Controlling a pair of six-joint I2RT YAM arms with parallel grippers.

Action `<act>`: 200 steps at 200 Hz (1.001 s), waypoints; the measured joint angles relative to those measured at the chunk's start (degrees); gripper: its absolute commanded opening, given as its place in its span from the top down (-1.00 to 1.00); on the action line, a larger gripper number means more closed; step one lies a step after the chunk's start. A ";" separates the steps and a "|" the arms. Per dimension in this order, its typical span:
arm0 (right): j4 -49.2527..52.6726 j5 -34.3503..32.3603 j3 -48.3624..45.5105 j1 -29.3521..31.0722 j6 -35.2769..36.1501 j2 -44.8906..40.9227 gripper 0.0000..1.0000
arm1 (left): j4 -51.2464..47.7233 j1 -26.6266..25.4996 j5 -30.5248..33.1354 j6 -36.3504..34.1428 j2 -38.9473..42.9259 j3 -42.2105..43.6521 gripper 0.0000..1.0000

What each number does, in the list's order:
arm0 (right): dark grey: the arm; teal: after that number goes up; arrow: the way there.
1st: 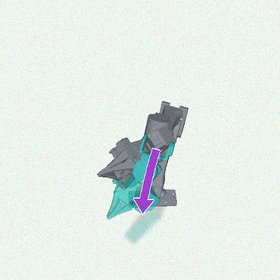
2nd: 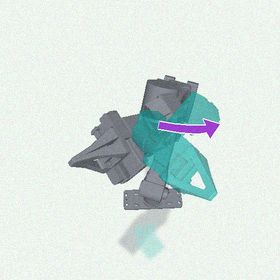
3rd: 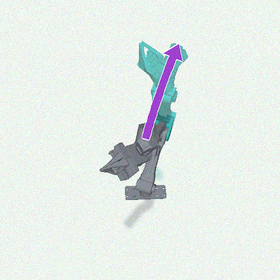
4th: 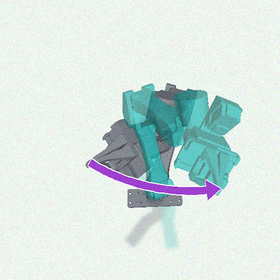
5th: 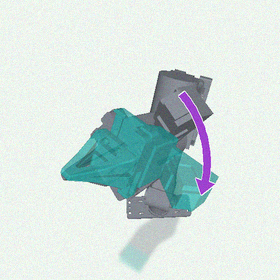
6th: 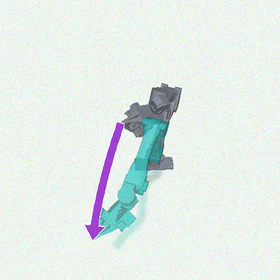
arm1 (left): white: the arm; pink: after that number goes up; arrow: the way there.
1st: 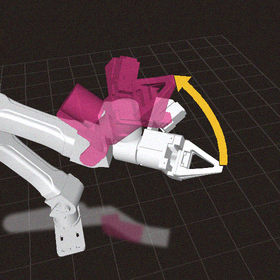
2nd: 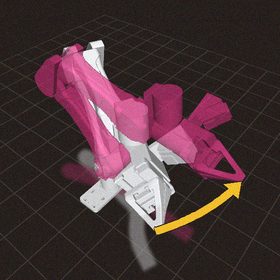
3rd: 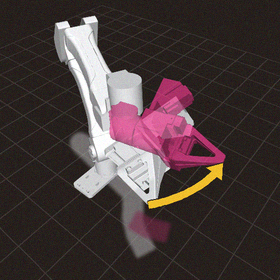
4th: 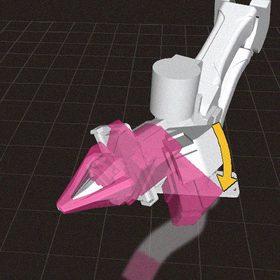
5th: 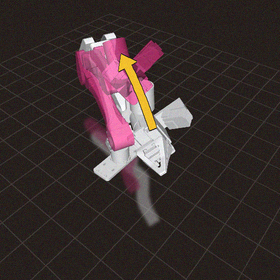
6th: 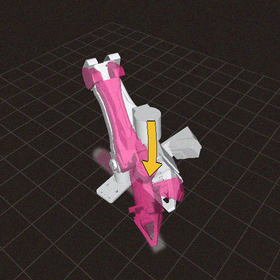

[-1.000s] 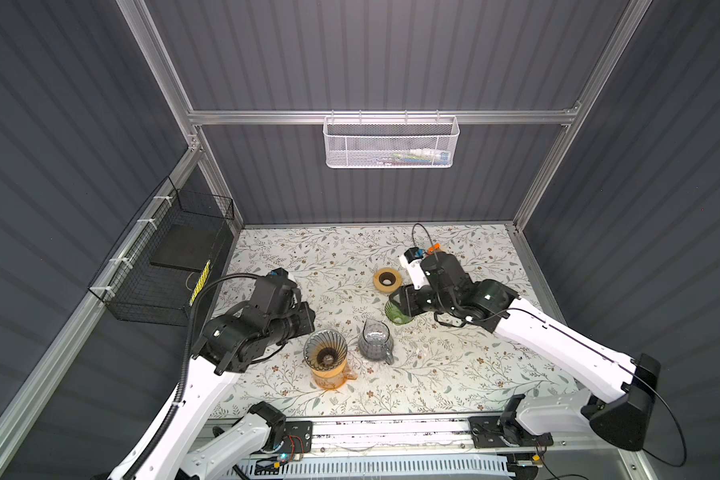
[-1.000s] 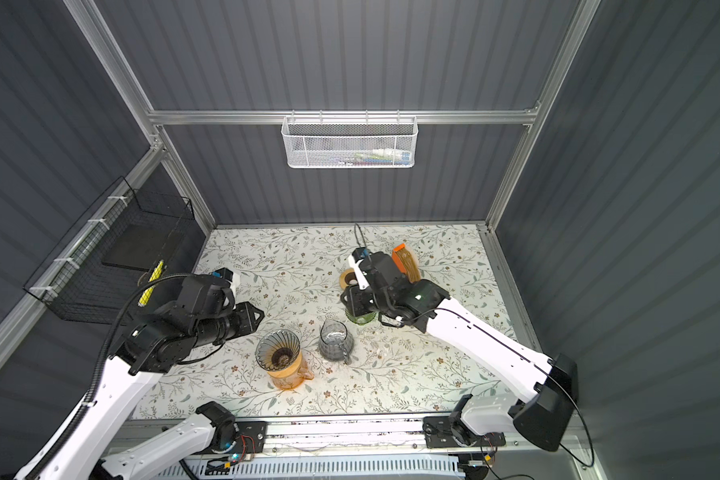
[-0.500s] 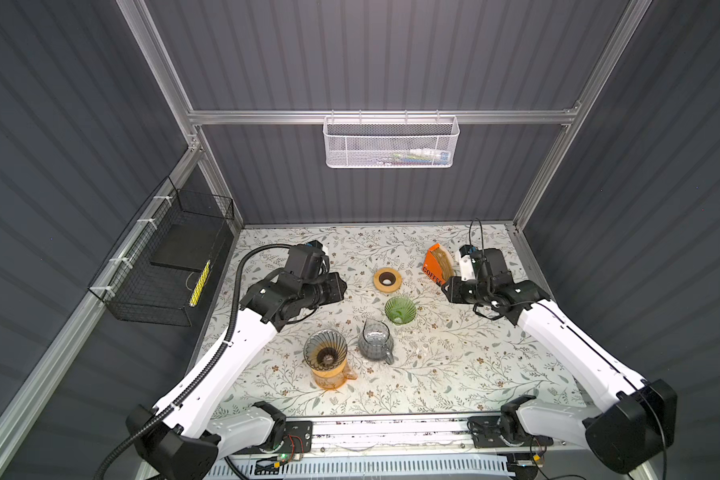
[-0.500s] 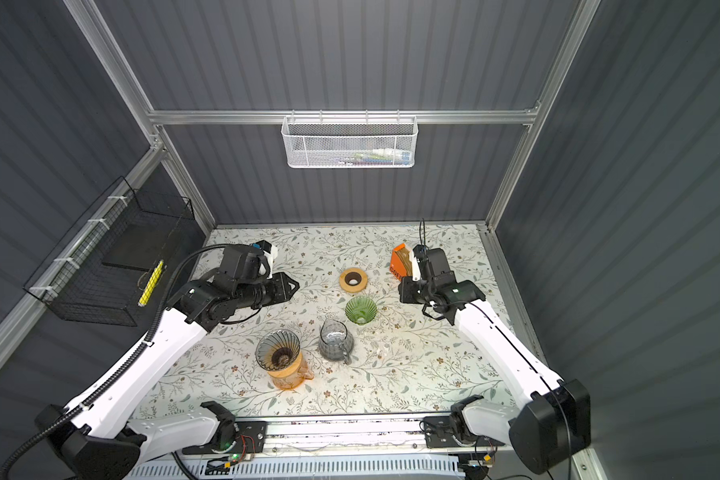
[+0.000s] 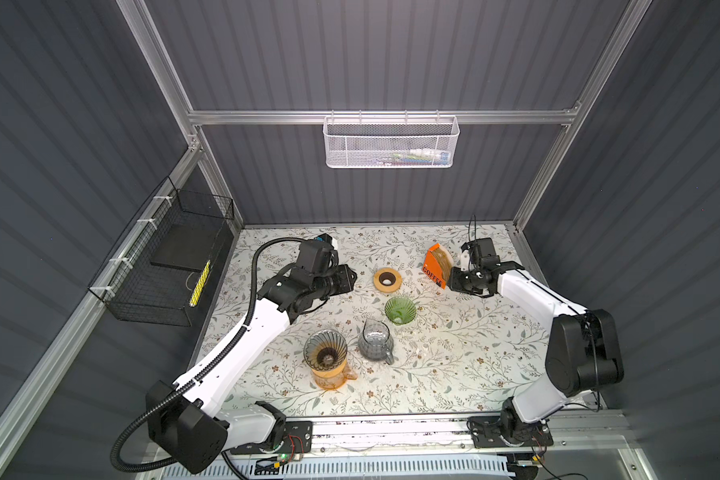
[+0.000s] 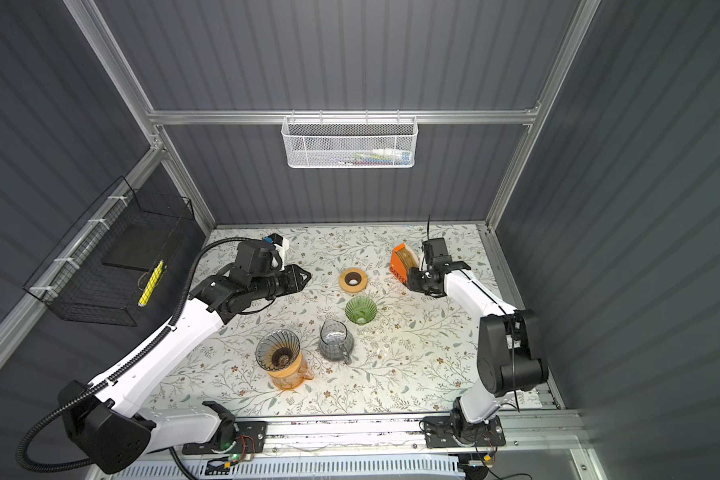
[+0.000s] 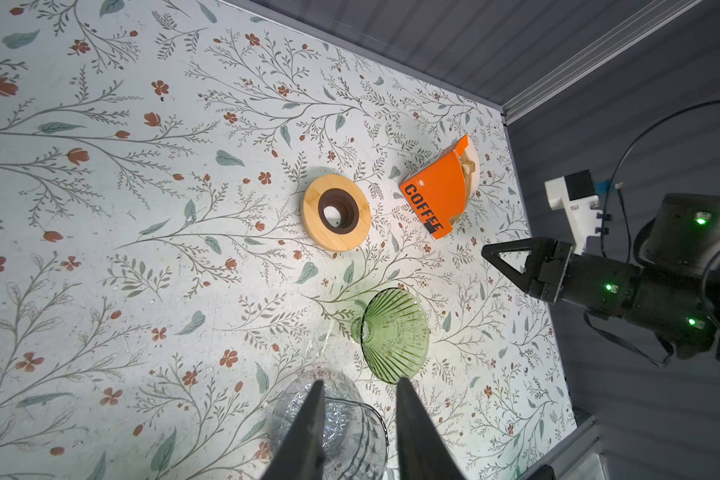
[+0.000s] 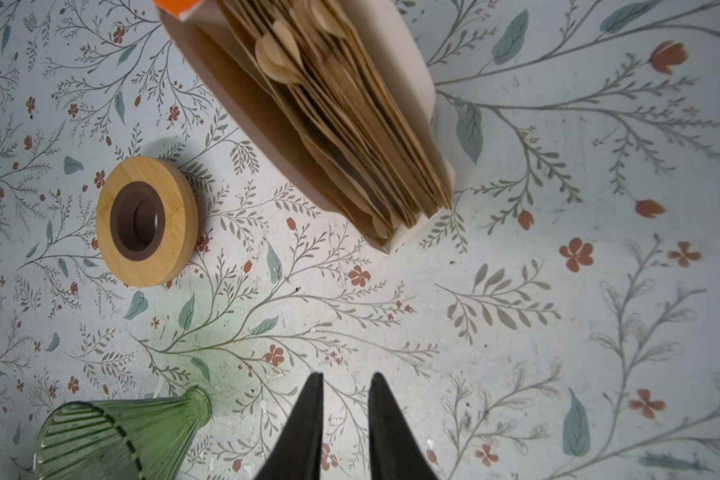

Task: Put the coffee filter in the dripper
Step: 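Move the right gripper to the orange filter box while the left gripper draws back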

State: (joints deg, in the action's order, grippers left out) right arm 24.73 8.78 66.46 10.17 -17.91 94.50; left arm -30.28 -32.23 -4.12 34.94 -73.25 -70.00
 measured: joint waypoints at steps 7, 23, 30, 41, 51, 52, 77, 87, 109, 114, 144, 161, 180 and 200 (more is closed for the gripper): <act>-0.37 -0.04 0.76 -0.07 0.11 0.98 0.57 | 0.63 0.00 0.00 0.07 0.00 0.44 0.38; -0.87 -0.17 2.32 -0.07 0.26 2.89 0.58 | 1.01 0.00 0.00 0.13 -0.11 1.18 0.39; -0.96 -0.24 3.02 -0.07 0.35 3.65 0.59 | 1.01 0.00 0.00 0.13 -0.31 1.18 0.38; -1.09 -0.28 4.28 -0.07 0.42 5.18 0.60 | 1.29 0.00 0.00 0.13 -0.68 1.18 0.38; -1.16 -0.37 5.14 -0.07 0.44 6.16 0.60 | 1.38 0.00 0.00 0.11 -1.14 1.18 0.39; -1.16 -0.37 5.27 -0.07 0.44 6.29 0.60 | 1.38 0.00 -0.02 0.11 -1.18 1.18 0.38; -1.14 -0.63 6.78 -0.07 0.44 8.17 0.61 | 1.73 0.00 -0.02 0.07 -2.36 1.18 0.39; -1.11 -0.72 7.19 -0.07 0.44 8.85 0.61 | 1.70 0.00 -0.02 -0.02 -2.78 1.18 0.38; -1.03 -1.16 8.11 -0.07 0.46 10.14 0.62 | 1.68 0.00 -0.02 -0.07 -3.23 1.18 0.38; -0.92 -1.27 8.28 -0.07 0.48 10.36 0.62 | 1.70 0.00 -0.02 -0.09 -3.26 1.18 0.39; -0.87 -1.53 9.40 -0.07 0.57 11.63 0.62 | 1.68 0.00 -0.02 -0.31 -3.26 1.18 0.39; -0.83 -1.66 9.57 -0.07 0.61 12.20 0.62 | 1.68 0.00 -0.02 -0.33 -3.26 1.18 0.38; -0.74 -1.70 9.64 -0.07 0.63 12.87 0.62 | 1.70 0.00 -0.02 -0.33 -3.26 1.18 0.39; -0.70 -1.70 9.64 -0.07 0.63 13.38 0.62 | 1.68 0.00 0.00 -0.33 -3.26 1.18 0.39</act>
State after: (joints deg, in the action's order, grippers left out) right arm 24.03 7.07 76.09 10.11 -17.28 107.87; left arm -28.60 -32.23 -4.12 34.61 -76.51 -68.82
